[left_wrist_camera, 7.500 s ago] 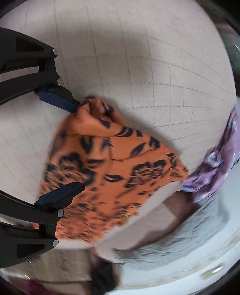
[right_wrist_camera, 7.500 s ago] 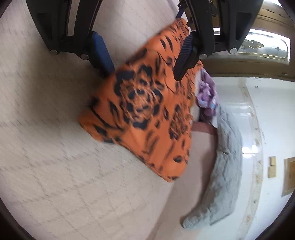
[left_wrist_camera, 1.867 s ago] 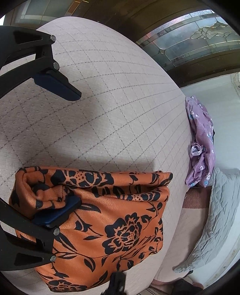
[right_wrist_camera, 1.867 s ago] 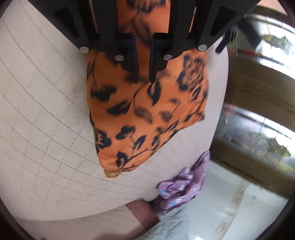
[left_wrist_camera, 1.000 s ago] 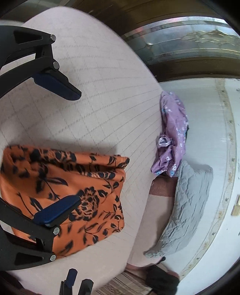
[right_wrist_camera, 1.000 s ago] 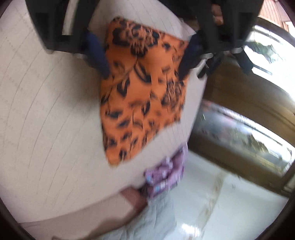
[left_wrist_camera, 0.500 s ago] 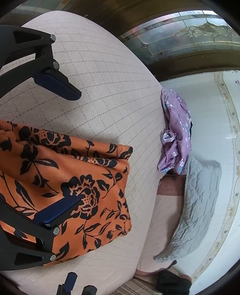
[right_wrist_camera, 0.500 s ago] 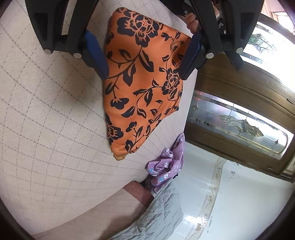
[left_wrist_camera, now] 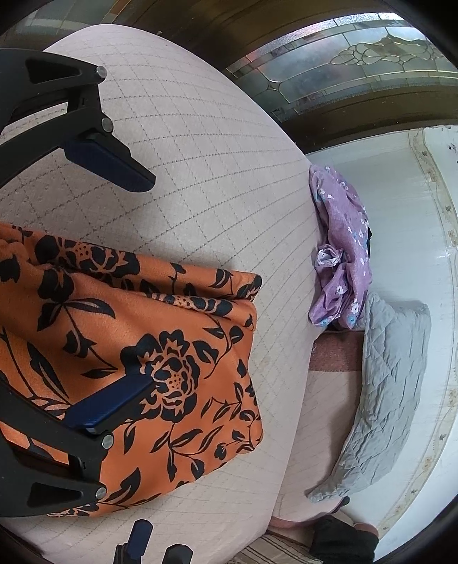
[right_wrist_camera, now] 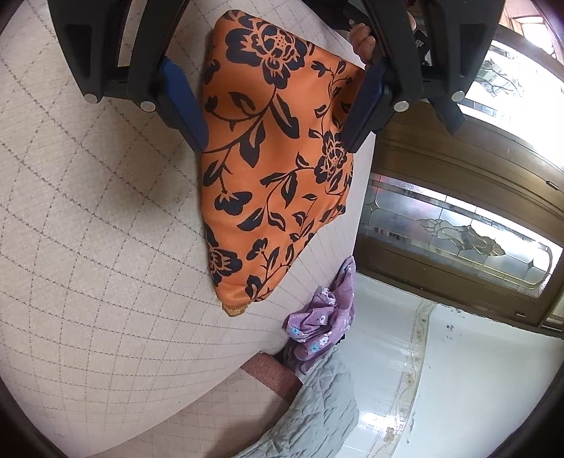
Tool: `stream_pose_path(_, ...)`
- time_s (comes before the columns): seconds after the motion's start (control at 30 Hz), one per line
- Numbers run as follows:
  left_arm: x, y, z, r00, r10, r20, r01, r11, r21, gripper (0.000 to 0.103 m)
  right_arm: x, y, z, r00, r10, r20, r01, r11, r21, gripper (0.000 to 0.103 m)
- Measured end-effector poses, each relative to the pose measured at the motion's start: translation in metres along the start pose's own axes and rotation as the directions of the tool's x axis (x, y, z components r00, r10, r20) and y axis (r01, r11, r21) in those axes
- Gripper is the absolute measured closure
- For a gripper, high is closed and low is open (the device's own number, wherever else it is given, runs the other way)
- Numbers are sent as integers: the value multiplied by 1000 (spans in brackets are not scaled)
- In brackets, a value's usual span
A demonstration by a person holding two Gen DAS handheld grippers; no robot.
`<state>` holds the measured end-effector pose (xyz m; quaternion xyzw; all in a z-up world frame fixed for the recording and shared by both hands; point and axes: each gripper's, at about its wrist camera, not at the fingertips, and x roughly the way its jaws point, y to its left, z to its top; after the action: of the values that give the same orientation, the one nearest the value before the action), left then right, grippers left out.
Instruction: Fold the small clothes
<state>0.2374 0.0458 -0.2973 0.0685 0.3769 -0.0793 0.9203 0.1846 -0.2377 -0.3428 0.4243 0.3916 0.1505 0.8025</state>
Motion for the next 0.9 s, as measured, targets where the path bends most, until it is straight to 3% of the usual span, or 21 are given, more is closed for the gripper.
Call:
stream_pose_path(0.5, 3, 5, -1, 1000, -2, -30, 1, 1000, -9, 1, 13, -8, -5, 999, -38, -20, 39, 999, 24, 22)
stream_pose_path(0.67, 11, 21, 0, 995, -61, -75, 55, 994, -90, 1, 21, -12, -6, 997, -76, -24, 77, 997, 32, 22)
stream_pose_path(0.77, 33, 32, -6, 971, -147, -186, 117, 980, -163, 1, 36, -22, -10, 991, -113, -72, 117, 991, 64, 25)
stream_pose_path(0.83, 55, 36, -16, 923, -241, -298, 177, 957, -228, 0, 45, -25, -15, 988, -130, -80, 135, 989, 62, 26)
stream_pose_path(0.9, 52, 41, -15, 923, -263, -280, 189, 946, -263, 0, 45, -14, -16, 985, -153, -76, 153, 988, 2, 26)
